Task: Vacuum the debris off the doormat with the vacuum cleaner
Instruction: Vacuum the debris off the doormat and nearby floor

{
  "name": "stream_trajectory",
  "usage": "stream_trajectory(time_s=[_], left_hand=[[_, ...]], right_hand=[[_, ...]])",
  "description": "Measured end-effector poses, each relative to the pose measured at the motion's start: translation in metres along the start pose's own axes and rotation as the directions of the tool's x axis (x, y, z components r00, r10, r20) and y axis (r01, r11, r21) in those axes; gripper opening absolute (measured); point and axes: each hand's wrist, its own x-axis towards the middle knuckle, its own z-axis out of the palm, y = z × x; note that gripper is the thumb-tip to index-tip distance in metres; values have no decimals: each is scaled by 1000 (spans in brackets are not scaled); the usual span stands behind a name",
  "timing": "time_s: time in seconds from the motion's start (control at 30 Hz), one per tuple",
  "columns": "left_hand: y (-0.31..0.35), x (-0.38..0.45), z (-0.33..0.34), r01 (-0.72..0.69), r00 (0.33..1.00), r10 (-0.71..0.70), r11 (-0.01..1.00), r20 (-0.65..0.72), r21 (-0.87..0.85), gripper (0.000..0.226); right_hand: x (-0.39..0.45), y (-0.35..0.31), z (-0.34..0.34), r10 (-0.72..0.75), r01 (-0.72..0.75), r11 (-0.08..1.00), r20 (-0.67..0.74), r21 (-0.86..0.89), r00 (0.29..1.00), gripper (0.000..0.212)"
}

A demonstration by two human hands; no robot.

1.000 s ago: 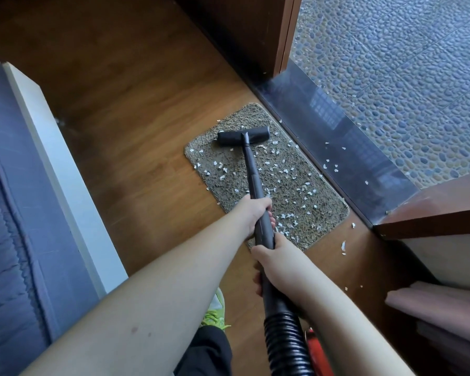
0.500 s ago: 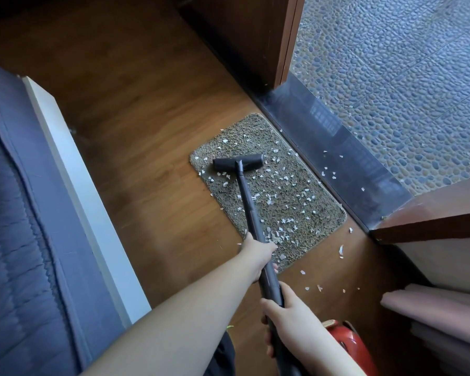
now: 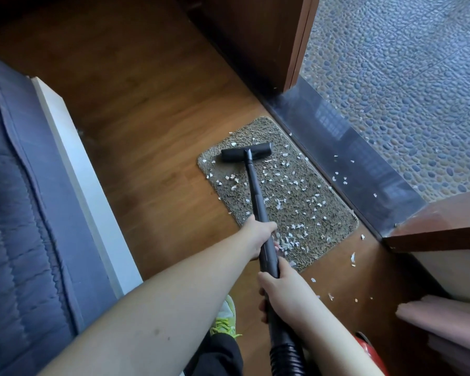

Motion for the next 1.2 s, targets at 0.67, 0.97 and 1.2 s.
stream_trajectory(time_s=[0.67, 0.97, 1.2], left_hand=[[42, 39, -20, -20, 998, 23, 998, -51, 65, 45], [-33, 1, 15, 56, 997, -59, 997, -51, -49, 69], [-47, -7, 29, 36, 997, -44, 993, -71, -113, 88]], right_hand=[[36, -42, 4, 14, -26, 983, 69, 180, 998, 16], [-11, 25, -13, 12, -9, 999, 71, -39, 997, 21], [-19, 41, -23, -38, 39, 999, 52, -19, 998, 25]])
